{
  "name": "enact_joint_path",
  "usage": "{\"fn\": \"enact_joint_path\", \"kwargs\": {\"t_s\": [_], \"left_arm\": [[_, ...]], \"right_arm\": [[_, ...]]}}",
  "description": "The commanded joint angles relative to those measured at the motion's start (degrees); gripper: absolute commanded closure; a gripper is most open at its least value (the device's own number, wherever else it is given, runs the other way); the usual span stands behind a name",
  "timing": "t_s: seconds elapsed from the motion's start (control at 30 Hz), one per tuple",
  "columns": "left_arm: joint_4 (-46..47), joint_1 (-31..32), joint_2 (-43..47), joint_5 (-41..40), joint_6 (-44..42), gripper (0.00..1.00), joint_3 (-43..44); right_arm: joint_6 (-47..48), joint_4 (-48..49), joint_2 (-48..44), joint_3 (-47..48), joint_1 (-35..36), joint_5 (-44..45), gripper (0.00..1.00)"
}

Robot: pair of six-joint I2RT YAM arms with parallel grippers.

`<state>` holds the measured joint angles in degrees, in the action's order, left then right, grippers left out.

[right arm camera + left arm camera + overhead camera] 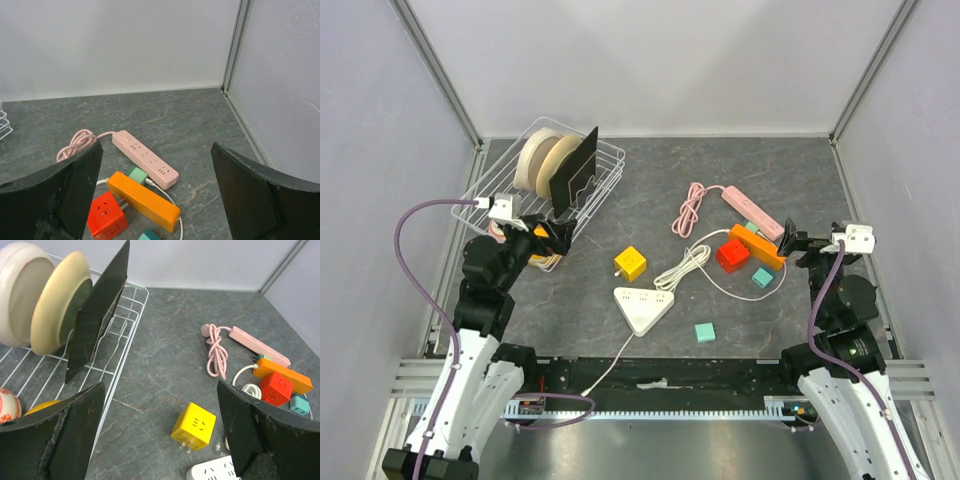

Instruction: Insert the plug

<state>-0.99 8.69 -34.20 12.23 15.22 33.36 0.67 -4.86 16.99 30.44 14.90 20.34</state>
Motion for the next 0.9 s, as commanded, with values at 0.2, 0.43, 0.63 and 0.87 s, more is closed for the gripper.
{"fn": "enact_joint_path", "kwargs": {"t_s": [0.2, 0.43, 0.63, 0.87], "left_arm": [[-1.81, -0.16, -6.75, 10.79, 1.13, 0.0, 5.13], [-14.02, 5.1, -20.28, 12.12, -4.41, 0.0, 15.65], [-19.56, 18.55, -28.73, 2.28, -8.63, 0.0, 20.42], [-27.38, 25.67, -41.11, -7.52, -13.72, 0.0, 26.13]], "right_arm": [[-6.81, -0.76, 9.7, 4.98, 0.13, -11.34, 0.02], [-11.38, -4.19, 23.6, 11.13, 0.31, -27.26, 0.02], [-17.26, -5.06, 32.13, 13.07, 0.13, -36.41, 0.02], [-21.14, -4.63, 38.02, 11.15, 0.22, -46.61, 0.02]]}}
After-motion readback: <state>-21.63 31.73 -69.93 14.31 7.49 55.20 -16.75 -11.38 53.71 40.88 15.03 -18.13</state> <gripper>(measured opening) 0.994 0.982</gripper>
